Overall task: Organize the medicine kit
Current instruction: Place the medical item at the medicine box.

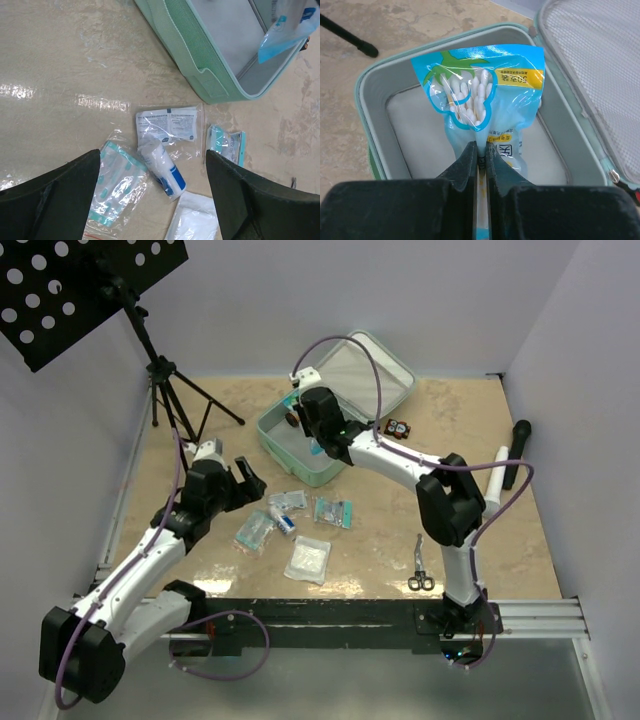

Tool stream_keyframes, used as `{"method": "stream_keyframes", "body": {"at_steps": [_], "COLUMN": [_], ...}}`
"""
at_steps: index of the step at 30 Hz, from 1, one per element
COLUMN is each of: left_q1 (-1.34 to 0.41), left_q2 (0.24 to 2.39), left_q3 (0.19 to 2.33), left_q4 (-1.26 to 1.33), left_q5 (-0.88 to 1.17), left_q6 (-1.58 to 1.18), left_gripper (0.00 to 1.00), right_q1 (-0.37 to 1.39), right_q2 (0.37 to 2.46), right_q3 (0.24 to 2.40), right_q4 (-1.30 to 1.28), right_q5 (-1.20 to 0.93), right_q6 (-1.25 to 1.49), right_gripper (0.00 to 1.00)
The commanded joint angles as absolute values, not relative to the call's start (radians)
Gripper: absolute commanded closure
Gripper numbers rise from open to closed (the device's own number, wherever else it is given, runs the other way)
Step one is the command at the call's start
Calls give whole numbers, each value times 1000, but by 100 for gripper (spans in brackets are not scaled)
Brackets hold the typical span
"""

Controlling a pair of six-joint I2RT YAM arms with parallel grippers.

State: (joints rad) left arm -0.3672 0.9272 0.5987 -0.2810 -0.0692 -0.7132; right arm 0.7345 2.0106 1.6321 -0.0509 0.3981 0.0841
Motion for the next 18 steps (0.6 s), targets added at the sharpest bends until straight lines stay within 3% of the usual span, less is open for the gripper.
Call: {"method": "stream_keyframes", "body": {"at_steps": [1,13,18], "left_q1": [-367,-365,-365], "left_q2": [913,899,885], "left_q3": [657,644,630], "left_q4": [-293,-305,-311], "left_q5": [-101,-114,-130], "left_q6": [-690,-698,-687], "left_gripper": [10,10,10], "right_q1": [739,742,747], "right_q2": [2040,2146,2209], "right_q3": [1687,1738,1772], "right_q4": [54,25,2], "right_q5": [309,115,155], "right_q6": [-66,-135,-137], "right_gripper": [98,93,93]}}
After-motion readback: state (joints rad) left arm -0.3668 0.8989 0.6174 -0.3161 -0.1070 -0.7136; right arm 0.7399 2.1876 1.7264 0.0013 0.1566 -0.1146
